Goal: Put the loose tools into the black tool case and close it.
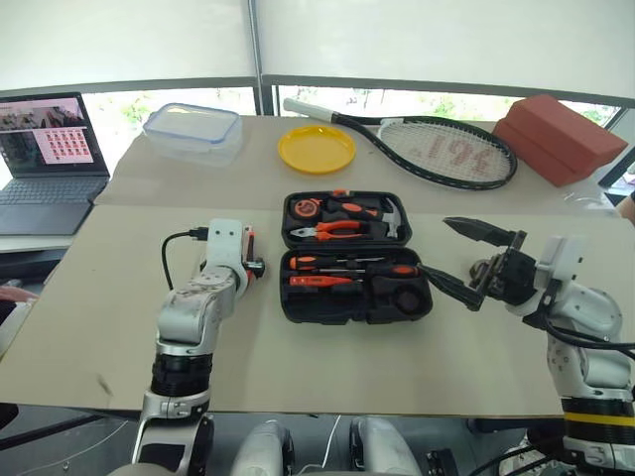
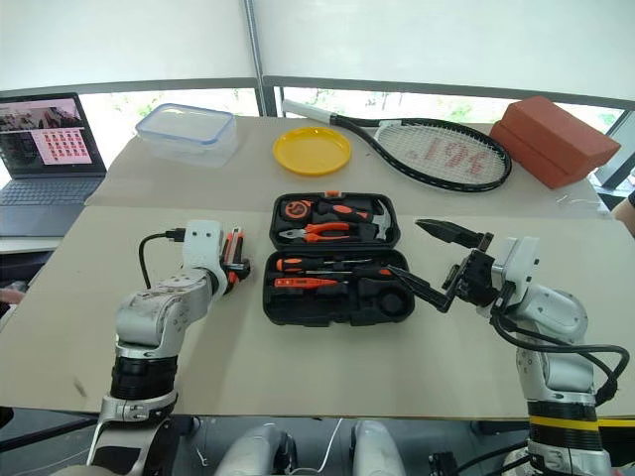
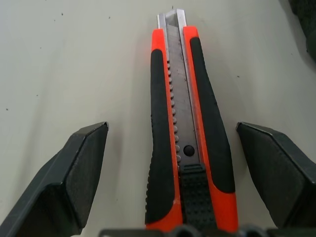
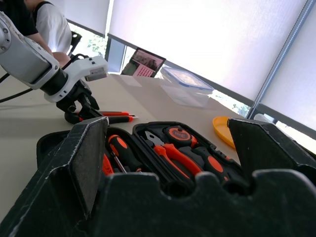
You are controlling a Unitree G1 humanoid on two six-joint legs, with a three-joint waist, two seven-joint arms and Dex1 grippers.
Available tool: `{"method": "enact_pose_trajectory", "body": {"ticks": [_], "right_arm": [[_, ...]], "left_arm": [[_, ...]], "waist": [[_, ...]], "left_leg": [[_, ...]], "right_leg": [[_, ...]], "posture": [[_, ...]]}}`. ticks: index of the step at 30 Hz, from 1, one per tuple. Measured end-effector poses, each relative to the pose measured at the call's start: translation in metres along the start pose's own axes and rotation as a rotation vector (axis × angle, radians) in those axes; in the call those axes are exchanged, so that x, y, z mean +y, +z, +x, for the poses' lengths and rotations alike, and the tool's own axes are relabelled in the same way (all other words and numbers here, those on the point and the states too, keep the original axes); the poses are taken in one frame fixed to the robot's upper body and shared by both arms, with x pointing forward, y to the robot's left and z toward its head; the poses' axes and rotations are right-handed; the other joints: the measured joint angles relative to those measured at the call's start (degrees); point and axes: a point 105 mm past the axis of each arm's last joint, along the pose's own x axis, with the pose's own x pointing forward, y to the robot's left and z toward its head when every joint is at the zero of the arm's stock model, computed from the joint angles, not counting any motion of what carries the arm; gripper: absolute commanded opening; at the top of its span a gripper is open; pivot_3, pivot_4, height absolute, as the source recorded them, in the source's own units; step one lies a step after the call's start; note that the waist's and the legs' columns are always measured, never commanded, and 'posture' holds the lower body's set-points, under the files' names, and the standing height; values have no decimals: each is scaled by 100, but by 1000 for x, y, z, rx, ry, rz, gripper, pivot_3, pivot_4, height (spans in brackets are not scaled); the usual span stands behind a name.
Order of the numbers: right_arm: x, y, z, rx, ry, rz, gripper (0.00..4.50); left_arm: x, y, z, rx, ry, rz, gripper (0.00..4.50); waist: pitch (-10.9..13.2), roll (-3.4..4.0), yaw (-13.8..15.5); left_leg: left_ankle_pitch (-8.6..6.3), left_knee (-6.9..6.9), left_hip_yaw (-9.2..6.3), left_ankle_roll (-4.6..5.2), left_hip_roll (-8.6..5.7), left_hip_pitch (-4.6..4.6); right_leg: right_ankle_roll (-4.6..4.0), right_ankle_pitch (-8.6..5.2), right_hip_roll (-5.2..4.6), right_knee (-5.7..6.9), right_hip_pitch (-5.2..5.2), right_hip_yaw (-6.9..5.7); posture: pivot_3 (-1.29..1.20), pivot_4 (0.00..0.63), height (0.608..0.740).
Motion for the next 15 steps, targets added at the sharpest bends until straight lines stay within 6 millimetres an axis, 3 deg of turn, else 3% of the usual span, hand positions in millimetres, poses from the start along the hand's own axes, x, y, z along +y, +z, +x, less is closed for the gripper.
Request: {"method": "enact_pose_trajectory", "body": {"ticks": [1,5,10,15], "right_arm": [[0,0,0,-3,0,2,4500],[1,-1,-1,-2,4,6,4500],[2,-2,-5,2,6,6,4500],[1,-6,-14,16,-5,2,4500]], "left_arm": [[-1,0,1,-2,-2,-3,4486],[-6,-1,3,-7,-11,-32,3507],[-6,-3,2,-11,-3,-41,1786],[5,-2,-2,-65,-100,-10,1718]], "waist": [[0,0,0],[0,0,20],[0,1,1],[0,0,-34]], "left_leg": [[-1,0,0,2,0,0],[-6,0,-1,13,-3,4],[-11,-4,0,20,-3,8],[-3,-15,0,7,1,4]], "right_leg": [[0,0,-1,0,1,0],[0,0,-11,1,7,-5],[0,0,-11,3,6,-4],[-5,-3,-6,4,-6,-4]], "posture": [[0,150,740],[0,150,740],[0,150,740],[0,150,740]]}}
